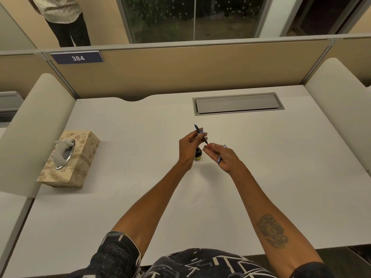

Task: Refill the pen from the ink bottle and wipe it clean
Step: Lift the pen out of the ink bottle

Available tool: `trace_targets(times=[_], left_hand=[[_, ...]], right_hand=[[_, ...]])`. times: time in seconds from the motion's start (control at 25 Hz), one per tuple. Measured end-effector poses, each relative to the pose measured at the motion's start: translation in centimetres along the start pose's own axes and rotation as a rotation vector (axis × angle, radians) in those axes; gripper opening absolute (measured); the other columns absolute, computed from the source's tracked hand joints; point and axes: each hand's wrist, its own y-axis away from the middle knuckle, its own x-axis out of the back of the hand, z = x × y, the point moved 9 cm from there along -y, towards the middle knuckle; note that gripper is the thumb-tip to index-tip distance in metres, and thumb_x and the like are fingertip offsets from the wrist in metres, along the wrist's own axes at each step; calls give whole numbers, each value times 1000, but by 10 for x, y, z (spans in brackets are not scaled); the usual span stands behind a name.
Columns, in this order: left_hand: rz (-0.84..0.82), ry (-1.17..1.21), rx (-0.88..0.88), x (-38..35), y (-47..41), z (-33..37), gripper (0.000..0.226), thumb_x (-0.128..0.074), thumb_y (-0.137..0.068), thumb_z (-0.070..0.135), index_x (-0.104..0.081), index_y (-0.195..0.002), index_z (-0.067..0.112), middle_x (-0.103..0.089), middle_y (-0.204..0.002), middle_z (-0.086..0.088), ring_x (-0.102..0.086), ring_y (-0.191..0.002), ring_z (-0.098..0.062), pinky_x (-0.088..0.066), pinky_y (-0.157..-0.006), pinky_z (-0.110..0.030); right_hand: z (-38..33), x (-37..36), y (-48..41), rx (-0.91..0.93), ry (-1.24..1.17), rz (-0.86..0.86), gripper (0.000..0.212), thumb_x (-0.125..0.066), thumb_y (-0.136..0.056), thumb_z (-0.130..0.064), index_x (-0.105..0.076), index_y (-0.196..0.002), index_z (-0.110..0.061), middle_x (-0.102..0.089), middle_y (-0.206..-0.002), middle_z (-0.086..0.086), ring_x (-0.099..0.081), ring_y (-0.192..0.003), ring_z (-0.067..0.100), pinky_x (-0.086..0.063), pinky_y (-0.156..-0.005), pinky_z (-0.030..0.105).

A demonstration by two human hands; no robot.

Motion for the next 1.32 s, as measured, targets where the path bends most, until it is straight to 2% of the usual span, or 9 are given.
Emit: trace_targets(times=[0.12,0.24,0.4,0.6,0.72,0.88,1.08,1.2,1.32], left_hand=[[4,-12,7,2,-3,-1,31,-66,-94,12,-68,-124,4,-74,-116,-12,-74,-101,-25,-57,-91,-29],[10,-41,25,5,-3,-2,31,-66,-94,12,-67,-124,3,-76,-110,-4,-75,-99,-23,-57,-91,-29],[9,-61,39,9,-3,-3,30,-65,-95,12,-67,-123,3,-73,-116,-13,-74,-99,-23,-57,-95,-33],[5,-96,31,15,-1,1,30,-64,-95,13,-67,-123,6,-73,-116,-17,-75,-95,-22,-58,-91,-29],[16,-106,28,24,0,3,30,-64,-95,12,-67,-124,6,-74,-113,-16,-74,-93,-21,-58,-86,-25],[30,-82,32,42,4,4,29,-63,-95,10,-67,-124,5,-74,-112,-16,-73,-96,-22,-57,-91,-27],[109,-77,24,78,13,8,28,-64,-95,9,-67,-122,2,-75,-104,-14,-73,-88,-21,-57,-93,-29],[175,-81,12,106,21,11,29,-65,-94,10,-68,-121,0,-75,-105,-14,-74,-89,-23,-57,-92,-30],[235,-63,2,134,30,17,24,-66,-93,9,-70,-116,2,-74,-109,-18,-73,-89,-25,-57,-90,-30]], right_hand=[[-3,6,-5,21,53,40,37,-52,-97,3,-46,-130,18,-63,-112,31,-63,-106,41,-52,-96,45],[-8,10,-5,40,75,75,33,-52,-97,4,-49,-126,18,-61,-120,34,-62,-112,44,-52,-92,42],[-14,11,-8,65,98,93,33,-54,-96,4,-51,-127,15,-62,-122,32,-64,-110,41,-54,-91,40],[-28,2,-14,123,197,105,29,-57,-94,5,-57,-123,11,-66,-115,26,-69,-100,35,-55,-93,39],[-34,-11,-15,155,251,82,26,-59,-91,7,-60,-117,8,-67,-112,25,-70,-97,33,-56,-91,35],[-38,-35,-16,188,314,15,24,-63,-88,9,-63,-112,8,-69,-109,24,-72,-93,28,-61,-81,29],[-32,-73,-24,186,404,-59,25,-60,-90,8,-64,-115,7,-71,-109,22,-73,-95,29,-60,-87,32],[-21,-100,-23,177,461,-115,25,-60,-91,7,-64,-115,6,-71,-106,21,-75,-84,24,-61,-72,24],[-7,-127,-21,186,563,-158,24,-63,-90,4,-66,-113,1,-73,-105,19,-75,-82,20,-51,-52,14]])
